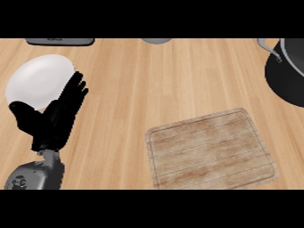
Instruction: Pick the bell pepper from the cutting board and place it in the pot
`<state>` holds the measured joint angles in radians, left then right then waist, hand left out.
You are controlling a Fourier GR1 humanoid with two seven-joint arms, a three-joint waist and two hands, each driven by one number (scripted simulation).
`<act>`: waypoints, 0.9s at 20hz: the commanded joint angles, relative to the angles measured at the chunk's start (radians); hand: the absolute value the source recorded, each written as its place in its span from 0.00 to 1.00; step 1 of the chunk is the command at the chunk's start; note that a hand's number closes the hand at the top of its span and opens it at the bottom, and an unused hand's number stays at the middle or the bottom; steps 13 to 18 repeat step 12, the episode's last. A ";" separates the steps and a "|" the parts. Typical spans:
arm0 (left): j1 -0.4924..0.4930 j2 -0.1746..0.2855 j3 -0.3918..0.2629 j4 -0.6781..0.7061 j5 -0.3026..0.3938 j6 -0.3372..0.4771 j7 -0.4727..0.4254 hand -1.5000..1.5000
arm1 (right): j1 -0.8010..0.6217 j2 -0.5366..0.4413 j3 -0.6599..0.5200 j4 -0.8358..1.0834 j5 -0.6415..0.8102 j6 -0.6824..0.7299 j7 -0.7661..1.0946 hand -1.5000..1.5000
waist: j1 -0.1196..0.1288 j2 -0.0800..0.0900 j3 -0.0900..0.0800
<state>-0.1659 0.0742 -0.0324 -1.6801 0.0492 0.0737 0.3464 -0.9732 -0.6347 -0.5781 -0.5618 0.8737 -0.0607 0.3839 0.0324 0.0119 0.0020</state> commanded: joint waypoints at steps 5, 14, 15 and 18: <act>-0.009 -0.001 0.009 -0.006 0.007 0.001 0.011 0.50 | -0.026 -0.011 -0.153 0.039 -0.147 -0.224 -0.181 0.00 | 0.007 0.004 0.001; 0.006 0.020 0.030 -0.006 0.012 -0.012 0.010 0.50 | 0.021 -0.090 -0.239 0.006 -0.230 -0.350 -0.276 0.00 | -0.022 -0.008 -0.001; 0.006 0.020 0.030 -0.006 0.012 -0.012 0.010 0.50 | 0.021 -0.090 -0.239 0.006 -0.230 -0.350 -0.276 0.00 | -0.022 -0.008 -0.001; 0.006 0.020 0.030 -0.006 0.012 -0.012 0.010 0.50 | 0.021 -0.090 -0.239 0.006 -0.230 -0.350 -0.276 0.00 | -0.022 -0.008 -0.001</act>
